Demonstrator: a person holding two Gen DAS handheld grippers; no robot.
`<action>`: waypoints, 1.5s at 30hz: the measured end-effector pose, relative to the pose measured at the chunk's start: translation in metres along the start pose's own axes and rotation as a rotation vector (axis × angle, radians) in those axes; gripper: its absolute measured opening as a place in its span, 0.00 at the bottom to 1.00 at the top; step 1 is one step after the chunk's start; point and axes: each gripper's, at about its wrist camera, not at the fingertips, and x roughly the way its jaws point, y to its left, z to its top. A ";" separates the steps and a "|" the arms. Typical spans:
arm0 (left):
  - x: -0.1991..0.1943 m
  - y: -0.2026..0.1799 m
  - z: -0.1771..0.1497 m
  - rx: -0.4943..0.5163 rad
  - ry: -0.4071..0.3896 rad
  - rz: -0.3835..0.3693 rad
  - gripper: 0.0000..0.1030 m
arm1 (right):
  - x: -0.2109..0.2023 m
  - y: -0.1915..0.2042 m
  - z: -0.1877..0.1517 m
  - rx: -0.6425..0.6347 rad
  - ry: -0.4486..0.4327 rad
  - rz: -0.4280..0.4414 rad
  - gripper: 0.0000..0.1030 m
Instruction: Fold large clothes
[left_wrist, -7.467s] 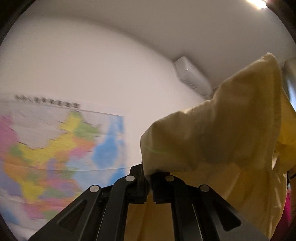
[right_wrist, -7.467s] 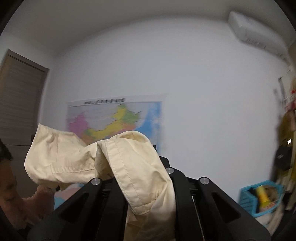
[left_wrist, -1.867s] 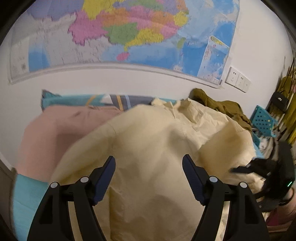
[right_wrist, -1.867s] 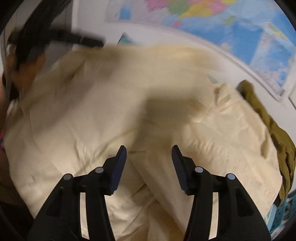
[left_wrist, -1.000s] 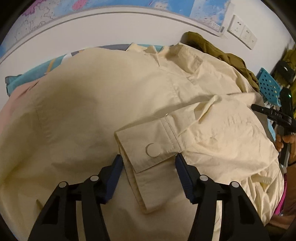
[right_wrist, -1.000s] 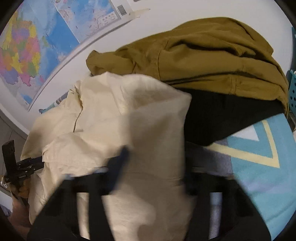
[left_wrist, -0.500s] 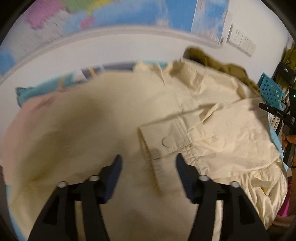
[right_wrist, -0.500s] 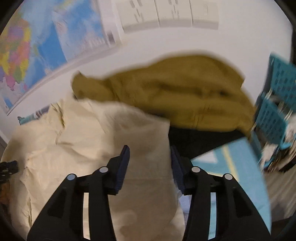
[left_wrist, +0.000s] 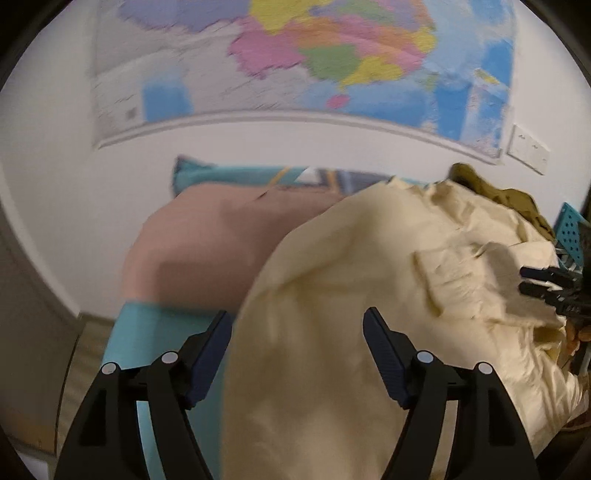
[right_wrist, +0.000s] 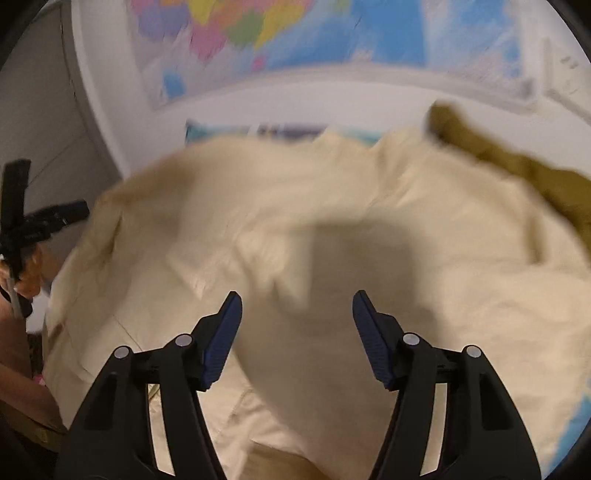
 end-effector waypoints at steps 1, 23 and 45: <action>0.001 0.003 -0.005 -0.003 0.016 -0.006 0.69 | 0.016 0.000 -0.002 0.011 0.060 0.026 0.58; -0.050 0.025 -0.004 0.043 -0.003 -0.136 0.03 | 0.075 0.238 0.005 -0.212 0.219 0.812 0.70; -0.070 0.045 0.010 -0.026 -0.074 -0.247 0.54 | -0.034 0.091 0.084 0.177 -0.218 1.016 0.03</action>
